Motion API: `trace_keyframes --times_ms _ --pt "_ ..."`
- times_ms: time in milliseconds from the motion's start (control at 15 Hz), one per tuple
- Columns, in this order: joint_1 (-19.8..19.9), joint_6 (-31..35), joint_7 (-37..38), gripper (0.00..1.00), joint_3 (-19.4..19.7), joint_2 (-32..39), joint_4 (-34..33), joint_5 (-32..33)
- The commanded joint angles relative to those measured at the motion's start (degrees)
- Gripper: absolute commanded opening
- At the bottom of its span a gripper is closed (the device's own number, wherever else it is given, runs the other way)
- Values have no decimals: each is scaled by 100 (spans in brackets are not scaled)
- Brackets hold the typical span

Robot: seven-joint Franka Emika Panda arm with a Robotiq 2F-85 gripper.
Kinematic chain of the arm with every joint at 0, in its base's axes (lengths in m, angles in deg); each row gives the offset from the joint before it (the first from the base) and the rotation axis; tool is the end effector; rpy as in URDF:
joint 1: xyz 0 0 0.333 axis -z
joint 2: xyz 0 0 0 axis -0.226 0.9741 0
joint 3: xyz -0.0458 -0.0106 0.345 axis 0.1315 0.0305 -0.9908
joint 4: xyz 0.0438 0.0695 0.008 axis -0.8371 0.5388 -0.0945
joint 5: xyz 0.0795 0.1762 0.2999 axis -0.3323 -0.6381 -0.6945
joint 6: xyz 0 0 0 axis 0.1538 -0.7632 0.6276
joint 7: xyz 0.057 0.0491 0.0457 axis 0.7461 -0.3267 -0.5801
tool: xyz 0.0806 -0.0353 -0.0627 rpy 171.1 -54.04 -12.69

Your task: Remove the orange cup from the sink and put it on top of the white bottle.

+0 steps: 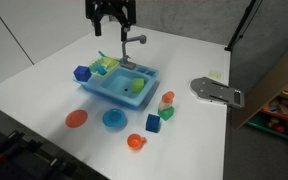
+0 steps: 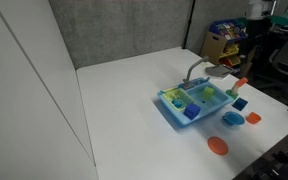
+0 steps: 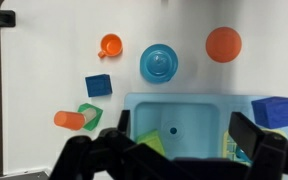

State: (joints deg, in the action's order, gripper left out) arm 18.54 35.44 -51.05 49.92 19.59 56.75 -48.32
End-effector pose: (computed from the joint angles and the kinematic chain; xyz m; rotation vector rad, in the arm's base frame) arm 0.5388 -0.1084 0.4284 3.0552 -0.0562 -0.4408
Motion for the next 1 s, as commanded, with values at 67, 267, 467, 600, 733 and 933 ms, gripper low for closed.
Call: trace_keyframes --times_ms 67,267,467,600,733,933 --pt "-158 -173 -39 100 -160 -1040 690 134" --pt "-236 -251 -20 100 -233 -1577 938 123" --pt "-276 -285 -22 100 -273 -2049 1095 117" --pt "-286 -409 -44 100 -278 -2345 1098 109" --pt "-296 -535 -72 100 -273 -2590 1071 68" --pt "-307 -696 -75 100 -257 -2852 1029 37"
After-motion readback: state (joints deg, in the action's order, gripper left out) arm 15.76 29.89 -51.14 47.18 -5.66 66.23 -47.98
